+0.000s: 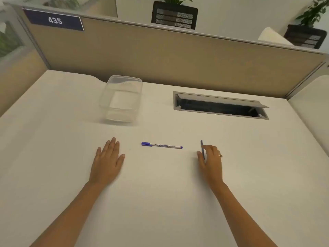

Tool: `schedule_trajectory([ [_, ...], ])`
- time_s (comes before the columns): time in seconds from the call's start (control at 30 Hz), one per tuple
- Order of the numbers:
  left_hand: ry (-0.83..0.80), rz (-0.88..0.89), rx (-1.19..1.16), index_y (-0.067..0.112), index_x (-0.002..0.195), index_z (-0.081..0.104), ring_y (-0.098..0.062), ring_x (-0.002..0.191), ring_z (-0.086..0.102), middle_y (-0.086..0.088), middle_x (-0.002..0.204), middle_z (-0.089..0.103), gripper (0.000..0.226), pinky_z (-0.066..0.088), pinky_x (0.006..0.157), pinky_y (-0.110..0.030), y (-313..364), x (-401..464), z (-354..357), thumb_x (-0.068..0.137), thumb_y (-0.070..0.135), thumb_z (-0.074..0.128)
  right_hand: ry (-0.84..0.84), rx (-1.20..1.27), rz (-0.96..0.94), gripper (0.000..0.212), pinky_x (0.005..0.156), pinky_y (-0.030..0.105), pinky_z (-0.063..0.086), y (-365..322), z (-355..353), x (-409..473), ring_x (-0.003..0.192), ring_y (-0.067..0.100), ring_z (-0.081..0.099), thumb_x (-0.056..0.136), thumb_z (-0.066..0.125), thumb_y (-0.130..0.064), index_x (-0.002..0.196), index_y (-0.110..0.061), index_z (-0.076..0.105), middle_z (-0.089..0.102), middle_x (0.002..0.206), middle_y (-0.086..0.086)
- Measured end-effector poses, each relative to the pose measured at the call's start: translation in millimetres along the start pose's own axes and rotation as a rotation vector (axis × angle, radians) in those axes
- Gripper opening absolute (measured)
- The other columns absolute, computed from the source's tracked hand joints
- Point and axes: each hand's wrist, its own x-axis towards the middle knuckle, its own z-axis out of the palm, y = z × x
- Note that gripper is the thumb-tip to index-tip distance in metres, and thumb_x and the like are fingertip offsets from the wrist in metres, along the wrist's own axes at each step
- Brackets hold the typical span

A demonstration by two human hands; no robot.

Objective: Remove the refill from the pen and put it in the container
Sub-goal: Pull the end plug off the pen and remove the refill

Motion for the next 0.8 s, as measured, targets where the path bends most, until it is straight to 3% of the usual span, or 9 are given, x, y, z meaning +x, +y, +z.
schedule_trajectory([
  [0.1,0.013,-0.011,-0.001,0.005,0.140,0.037,-0.028,0.139,0.031,-0.011,0.152,0.031,0.065,0.025,0.110,-0.051,0,1,-2,0.091,0.044,0.020,-0.055,0.051,-0.051,0.024,0.081,0.018,0.020,-22,14,14,0.087,0.033,0.057,0.085,0.055,-0.020,0.100,-0.005,0.067,0.063,0.099,0.014],
  [0.2,0.020,-0.015,0.003,0.006,0.141,0.036,-0.027,0.140,0.030,-0.010,0.152,0.031,0.064,0.025,0.110,-0.050,0,0,1,0.091,0.044,0.021,-0.165,0.057,-0.058,0.019,0.080,0.021,0.030,-36,29,22,0.088,0.031,0.057,0.083,0.065,-0.011,0.101,-0.005,0.068,0.062,0.098,0.013],
  [0.43,0.025,-0.025,-0.025,0.009,0.142,0.035,-0.023,0.141,0.027,-0.007,0.153,0.028,0.067,0.022,0.112,-0.047,-4,1,4,0.092,0.049,0.016,-0.175,0.109,-0.023,0.010,0.077,0.026,0.038,-35,40,24,0.086,0.026,0.055,0.086,0.065,-0.011,0.092,-0.010,0.072,0.052,0.088,0.000],
  [0.53,0.039,-0.004,-0.062,0.010,0.142,0.034,-0.021,0.142,0.024,-0.004,0.154,0.025,0.066,0.019,0.113,-0.046,-6,1,5,0.092,0.050,0.019,-0.208,0.180,0.037,0.009,0.076,0.022,0.040,-39,32,26,0.087,0.021,0.058,0.087,0.063,-0.011,0.091,-0.011,0.071,0.062,0.089,0.000],
  [0.63,0.094,-0.074,-0.261,0.013,0.136,0.045,-0.021,0.140,0.028,-0.003,0.151,0.033,0.051,0.015,0.114,-0.043,-2,5,-2,0.091,0.037,0.043,-0.185,0.337,0.109,0.008,0.069,0.009,0.041,-49,18,22,0.080,0.012,0.060,0.086,0.063,-0.010,0.089,-0.012,0.070,0.068,0.089,0.000],
  [0.73,0.189,-0.097,-0.517,0.011,0.114,0.063,-0.028,0.118,0.053,-0.007,0.123,0.060,0.028,0.035,0.102,-0.035,24,7,-14,0.087,0.020,0.060,-0.169,0.470,0.177,0.007,0.066,0.009,0.042,-62,4,16,0.078,0.009,0.060,0.086,0.064,-0.012,0.088,-0.015,0.070,0.068,0.086,-0.005],
  [0.8,0.112,-0.072,-0.770,0.016,0.103,0.067,-0.021,0.103,0.061,-0.002,0.108,0.066,0.019,0.045,0.091,-0.024,54,6,-27,0.085,0.021,0.063,-0.168,0.517,0.187,0.008,0.066,0.011,0.044,-72,-4,13,0.076,0.007,0.058,0.086,0.064,-0.012,0.087,-0.018,0.070,0.069,0.085,-0.005],
])
